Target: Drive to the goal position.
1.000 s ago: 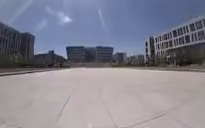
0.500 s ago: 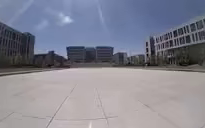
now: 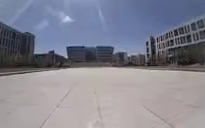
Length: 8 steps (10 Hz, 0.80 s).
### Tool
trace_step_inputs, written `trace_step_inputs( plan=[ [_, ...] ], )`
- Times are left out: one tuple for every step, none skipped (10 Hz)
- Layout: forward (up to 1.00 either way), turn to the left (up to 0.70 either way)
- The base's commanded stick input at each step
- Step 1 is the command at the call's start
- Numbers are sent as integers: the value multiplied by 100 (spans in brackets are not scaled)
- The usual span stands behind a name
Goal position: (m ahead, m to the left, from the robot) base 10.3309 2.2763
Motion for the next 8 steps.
trace_step_inputs(
  plan=[
    [100, 0],
    [100, 0],
    [100, 0],
    [100, 0],
    [100, 0],
    [100, 0],
    [100, 0],
    [100, 0]
  ],
)
